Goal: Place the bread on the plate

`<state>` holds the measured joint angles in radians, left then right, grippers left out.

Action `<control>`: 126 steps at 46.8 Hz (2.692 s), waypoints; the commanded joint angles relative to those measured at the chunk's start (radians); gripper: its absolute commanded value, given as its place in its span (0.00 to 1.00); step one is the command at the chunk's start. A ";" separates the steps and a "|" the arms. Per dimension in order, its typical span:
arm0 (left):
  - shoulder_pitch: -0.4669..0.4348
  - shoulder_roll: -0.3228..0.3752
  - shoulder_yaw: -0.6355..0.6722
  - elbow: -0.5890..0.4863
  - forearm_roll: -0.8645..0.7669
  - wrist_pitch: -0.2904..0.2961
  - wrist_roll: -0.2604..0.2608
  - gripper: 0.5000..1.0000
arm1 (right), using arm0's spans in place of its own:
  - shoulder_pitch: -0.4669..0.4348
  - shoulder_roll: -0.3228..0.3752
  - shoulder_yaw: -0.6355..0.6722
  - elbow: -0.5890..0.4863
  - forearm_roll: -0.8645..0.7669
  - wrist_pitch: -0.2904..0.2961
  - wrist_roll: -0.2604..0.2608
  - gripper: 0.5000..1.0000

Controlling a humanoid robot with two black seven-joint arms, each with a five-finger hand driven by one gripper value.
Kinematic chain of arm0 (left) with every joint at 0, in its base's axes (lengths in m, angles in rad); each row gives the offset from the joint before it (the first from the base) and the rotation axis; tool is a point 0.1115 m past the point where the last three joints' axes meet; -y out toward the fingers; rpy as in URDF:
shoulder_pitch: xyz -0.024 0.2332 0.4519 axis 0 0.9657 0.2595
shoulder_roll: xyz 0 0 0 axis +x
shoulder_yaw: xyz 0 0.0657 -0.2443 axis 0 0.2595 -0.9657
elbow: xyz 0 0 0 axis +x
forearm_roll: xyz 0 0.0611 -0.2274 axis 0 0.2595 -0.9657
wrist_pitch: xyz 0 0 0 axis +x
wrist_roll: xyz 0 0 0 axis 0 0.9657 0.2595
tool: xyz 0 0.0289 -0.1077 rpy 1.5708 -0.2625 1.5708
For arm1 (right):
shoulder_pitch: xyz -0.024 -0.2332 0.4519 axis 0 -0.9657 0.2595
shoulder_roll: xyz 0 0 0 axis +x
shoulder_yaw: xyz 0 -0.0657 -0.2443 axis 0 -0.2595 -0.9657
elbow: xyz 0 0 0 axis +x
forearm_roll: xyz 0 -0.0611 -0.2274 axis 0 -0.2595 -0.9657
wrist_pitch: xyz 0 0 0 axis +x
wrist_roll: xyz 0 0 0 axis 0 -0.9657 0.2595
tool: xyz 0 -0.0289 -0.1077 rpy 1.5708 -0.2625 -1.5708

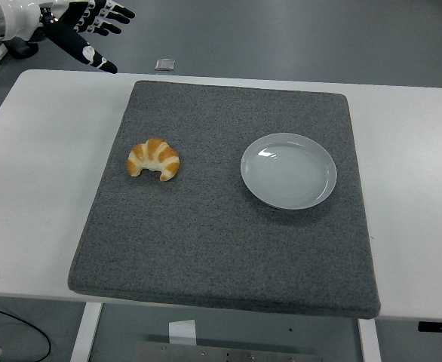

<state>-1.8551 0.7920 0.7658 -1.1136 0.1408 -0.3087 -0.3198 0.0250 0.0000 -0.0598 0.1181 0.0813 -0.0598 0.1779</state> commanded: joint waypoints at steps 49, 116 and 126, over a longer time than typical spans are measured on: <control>0.114 -0.102 -0.135 -0.008 0.568 -0.006 0.001 0.97 | 0.000 0.000 0.000 0.000 0.000 0.000 0.000 0.86; 0.310 -0.343 -0.122 0.190 0.674 0.108 0.004 0.96 | 0.001 0.000 0.000 0.000 0.000 0.000 0.000 0.86; 0.346 -0.369 -0.109 0.202 0.675 0.126 0.004 0.95 | 0.000 0.000 0.000 0.000 0.000 0.000 0.000 0.86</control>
<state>-1.5255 0.4373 0.6578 -0.9136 0.8161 -0.1852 -0.3159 0.0252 0.0000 -0.0602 0.1181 0.0813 -0.0598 0.1779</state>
